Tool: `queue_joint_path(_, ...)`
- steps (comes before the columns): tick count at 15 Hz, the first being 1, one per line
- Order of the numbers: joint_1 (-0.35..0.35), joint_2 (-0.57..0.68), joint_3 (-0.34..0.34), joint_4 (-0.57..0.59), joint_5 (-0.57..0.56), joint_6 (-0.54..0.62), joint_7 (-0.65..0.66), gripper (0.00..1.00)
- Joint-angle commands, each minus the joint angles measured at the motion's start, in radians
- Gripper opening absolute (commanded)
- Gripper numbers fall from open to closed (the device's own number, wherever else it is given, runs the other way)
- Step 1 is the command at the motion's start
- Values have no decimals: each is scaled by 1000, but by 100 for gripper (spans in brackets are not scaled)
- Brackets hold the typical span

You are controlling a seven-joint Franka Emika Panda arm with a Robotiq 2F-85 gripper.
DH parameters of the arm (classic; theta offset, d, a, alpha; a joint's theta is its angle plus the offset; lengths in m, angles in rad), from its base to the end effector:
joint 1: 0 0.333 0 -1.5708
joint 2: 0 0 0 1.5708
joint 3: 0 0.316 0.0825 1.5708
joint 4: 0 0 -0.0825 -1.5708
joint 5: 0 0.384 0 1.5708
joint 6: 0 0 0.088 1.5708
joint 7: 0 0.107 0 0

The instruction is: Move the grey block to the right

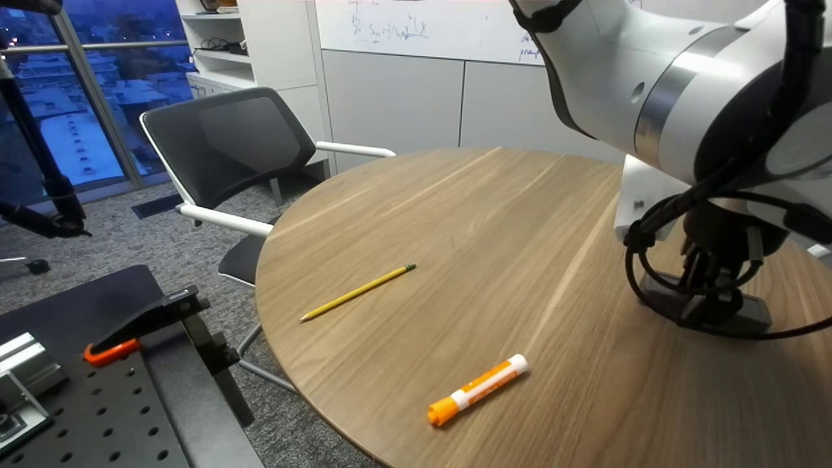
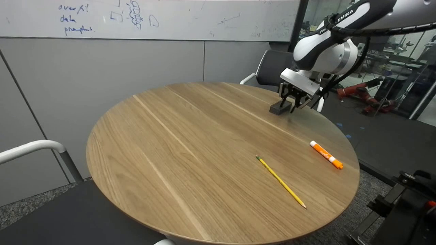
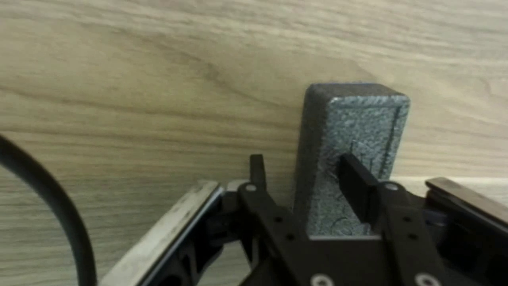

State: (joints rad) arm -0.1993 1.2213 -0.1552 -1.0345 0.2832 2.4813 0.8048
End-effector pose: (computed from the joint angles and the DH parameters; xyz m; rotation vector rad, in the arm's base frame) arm 0.7516 -0.2298 0.1056 -2.4433 1.7516 -0.3286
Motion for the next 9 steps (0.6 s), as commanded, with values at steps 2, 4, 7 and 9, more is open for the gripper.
queue_joint_path(2, 2, -144, 32, -158, -10, -204, -103, 91)
queue_joint_path(4, 2, -212, 39, -225, -11, -296, -161, 100)
queue_joint_path(7, 8, -310, 35, -325, -26, -427, -255, 100)
queue_joint_path(9, 8, -236, 22, -234, -2, -402, -224, 100)
